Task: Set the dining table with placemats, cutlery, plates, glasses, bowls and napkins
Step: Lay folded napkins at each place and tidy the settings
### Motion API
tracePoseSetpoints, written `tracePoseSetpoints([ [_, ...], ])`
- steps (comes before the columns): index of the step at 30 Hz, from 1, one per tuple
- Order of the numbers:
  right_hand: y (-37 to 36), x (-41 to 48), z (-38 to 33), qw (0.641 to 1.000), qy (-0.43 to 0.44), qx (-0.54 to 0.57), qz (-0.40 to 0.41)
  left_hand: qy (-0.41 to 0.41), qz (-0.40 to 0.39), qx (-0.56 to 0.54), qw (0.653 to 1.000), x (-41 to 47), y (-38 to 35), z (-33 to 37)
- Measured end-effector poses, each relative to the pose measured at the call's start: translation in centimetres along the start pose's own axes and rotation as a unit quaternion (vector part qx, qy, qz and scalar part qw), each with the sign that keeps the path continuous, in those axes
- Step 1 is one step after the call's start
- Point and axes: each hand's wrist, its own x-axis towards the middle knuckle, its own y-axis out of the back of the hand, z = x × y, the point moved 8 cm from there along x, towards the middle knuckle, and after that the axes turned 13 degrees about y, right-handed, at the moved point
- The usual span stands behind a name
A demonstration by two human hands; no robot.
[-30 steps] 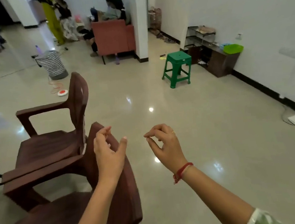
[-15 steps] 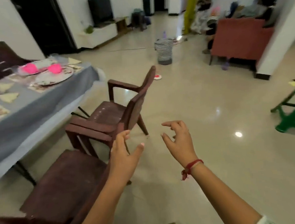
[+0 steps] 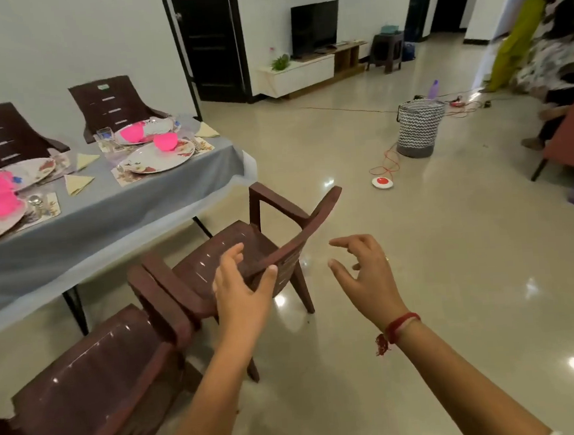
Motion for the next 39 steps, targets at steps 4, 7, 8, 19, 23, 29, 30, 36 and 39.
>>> tracePoseSetpoints([
  [4, 1.2, 6.5, 7.6, 0.999, 0.011, 0.040, -0.007, -0.014, 0.015, 0.022, 1.000, 4.0, -7.9, 4.7],
  [7, 2.6, 11.6, 13.4, 0.996, 0.046, 0.066, -0.032, 0.004, 0.055, 0.043, 0.998, 7.5, -13.5, 7.0],
  [8, 3.3, 13.3, 15.6, 0.995, 0.055, 0.071, -0.046, 0.018, 0.074, 0.063, 0.995, 8.5, -15.5, 7.5],
  [19, 2.9, 32.6, 31.1, 0.977, 0.092, 0.133, -0.141, 0.104, 0.179, 0.100, 0.973, 20.4, -27.7, 12.7],
  [23, -2.2, 38.9, 35.3, 0.960, 0.118, 0.161, -0.195, 0.117, 0.212, 0.085, 0.967, 27.3, -31.2, 12.9],
  [29, -10.3, 51.1, 40.0, 0.936, 0.151, 0.185, -0.259, 0.209, 0.272, 0.067, 0.937, 39.5, -33.7, 12.6],
  [30, -11.4, 53.1, 40.4, 0.933, 0.157, 0.188, -0.264, 0.224, 0.285, 0.067, 0.930, 41.2, -33.8, 12.8],
  [36, -20.8, 66.2, 42.0, 0.918, 0.151, 0.225, -0.289, 0.248, 0.326, 0.050, 0.911, 52.9, -33.5, 13.8],
  [39, -26.8, 70.7, 41.9, 0.897, 0.173, 0.250, -0.322, 0.276, 0.355, 0.028, 0.893, 57.9, -33.0, 12.6],
])
